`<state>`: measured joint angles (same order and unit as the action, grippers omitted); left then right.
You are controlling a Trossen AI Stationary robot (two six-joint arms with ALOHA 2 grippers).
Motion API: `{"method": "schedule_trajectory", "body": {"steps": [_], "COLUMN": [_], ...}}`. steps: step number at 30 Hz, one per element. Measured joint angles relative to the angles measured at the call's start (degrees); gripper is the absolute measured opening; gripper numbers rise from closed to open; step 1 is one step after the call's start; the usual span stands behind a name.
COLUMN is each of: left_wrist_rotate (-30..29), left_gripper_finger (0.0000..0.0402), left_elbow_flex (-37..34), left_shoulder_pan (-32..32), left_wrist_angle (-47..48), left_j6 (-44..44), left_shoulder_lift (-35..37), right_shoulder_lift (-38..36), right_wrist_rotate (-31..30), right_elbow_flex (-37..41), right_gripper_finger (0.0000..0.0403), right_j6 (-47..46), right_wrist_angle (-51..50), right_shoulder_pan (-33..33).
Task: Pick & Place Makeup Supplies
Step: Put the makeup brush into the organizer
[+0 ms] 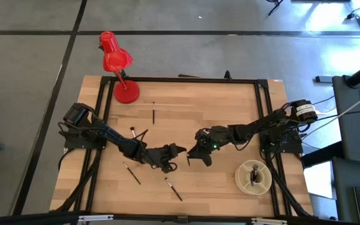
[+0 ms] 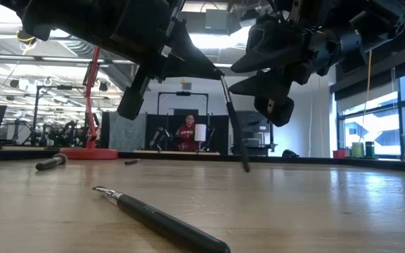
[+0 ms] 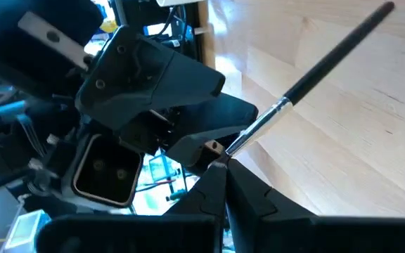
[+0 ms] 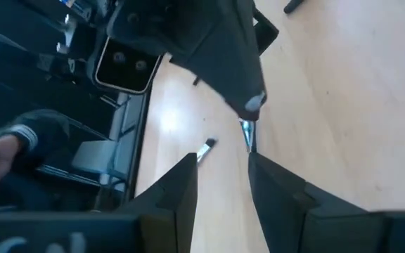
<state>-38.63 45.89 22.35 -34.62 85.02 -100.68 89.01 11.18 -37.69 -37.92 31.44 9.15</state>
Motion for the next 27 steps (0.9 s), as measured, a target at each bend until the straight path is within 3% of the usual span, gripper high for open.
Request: {"method": "schedule_trajectory", "body": {"steps": [9,23,27], "left_wrist_rotate": [-0.4,-0.3,-0.3], "left_gripper_finger": [0.0002,0.0002,0.0003], "left_elbow_flex": [0.0,0.0,0.0], "left_shoulder_pan": [0.1,-0.4,-1.0], "left_wrist_angle": [0.1,-3.4,-3.4], "left_j6": [-2.1,-3.4,-3.5], "left_shoulder_lift": [0.0,0.0,0.0], "right_shoulder_lift": [-0.5,-0.4,-0.4], "right_wrist_rotate": [-11.9,-12.2,-12.7], "right_elbow_flex": [0.0,0.0,0.0], "right_gripper_finger": [0.0128,0.0126,0.0102], "right_j6": [7.0,6.9,6.4], "right_wrist_angle": [-0.9,2.0,2.5], "right_shoulder_pan": [1.5,3.5,3.5]}}
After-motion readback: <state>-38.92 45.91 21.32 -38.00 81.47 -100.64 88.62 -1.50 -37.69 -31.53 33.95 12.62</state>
